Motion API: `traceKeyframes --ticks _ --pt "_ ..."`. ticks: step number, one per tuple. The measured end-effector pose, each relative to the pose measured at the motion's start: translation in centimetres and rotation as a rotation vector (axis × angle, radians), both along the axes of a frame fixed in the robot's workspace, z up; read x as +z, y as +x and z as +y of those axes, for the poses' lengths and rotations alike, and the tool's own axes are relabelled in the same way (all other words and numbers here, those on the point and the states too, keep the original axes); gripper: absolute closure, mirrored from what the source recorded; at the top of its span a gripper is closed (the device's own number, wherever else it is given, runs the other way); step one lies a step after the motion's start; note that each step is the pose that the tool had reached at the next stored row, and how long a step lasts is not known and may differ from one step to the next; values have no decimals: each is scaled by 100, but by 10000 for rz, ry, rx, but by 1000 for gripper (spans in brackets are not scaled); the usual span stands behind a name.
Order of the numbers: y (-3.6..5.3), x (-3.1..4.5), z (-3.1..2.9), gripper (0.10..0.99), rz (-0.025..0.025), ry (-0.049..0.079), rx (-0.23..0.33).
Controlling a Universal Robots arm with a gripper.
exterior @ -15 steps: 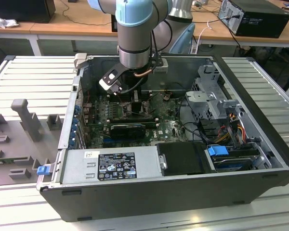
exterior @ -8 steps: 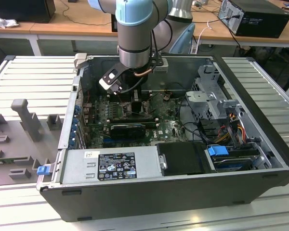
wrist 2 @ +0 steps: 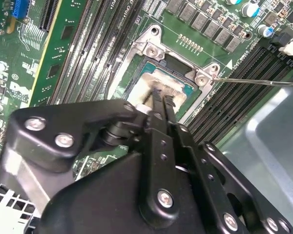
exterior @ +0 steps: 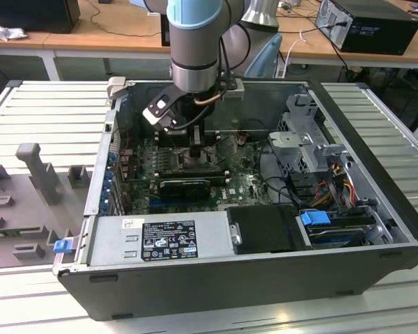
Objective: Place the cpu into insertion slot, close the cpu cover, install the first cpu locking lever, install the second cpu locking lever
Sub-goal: 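Place the cpu into insertion slot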
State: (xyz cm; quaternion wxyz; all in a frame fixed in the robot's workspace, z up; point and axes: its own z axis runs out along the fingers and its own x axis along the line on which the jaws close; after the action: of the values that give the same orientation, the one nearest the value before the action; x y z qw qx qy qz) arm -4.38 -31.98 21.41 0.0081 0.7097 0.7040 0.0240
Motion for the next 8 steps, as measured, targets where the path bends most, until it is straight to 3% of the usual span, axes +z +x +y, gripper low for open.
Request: traceKeyframes --ticks 1,8 --pt "0 7 0 980 0 -1 0" --pt "0 40 0 980 1 -1 0"
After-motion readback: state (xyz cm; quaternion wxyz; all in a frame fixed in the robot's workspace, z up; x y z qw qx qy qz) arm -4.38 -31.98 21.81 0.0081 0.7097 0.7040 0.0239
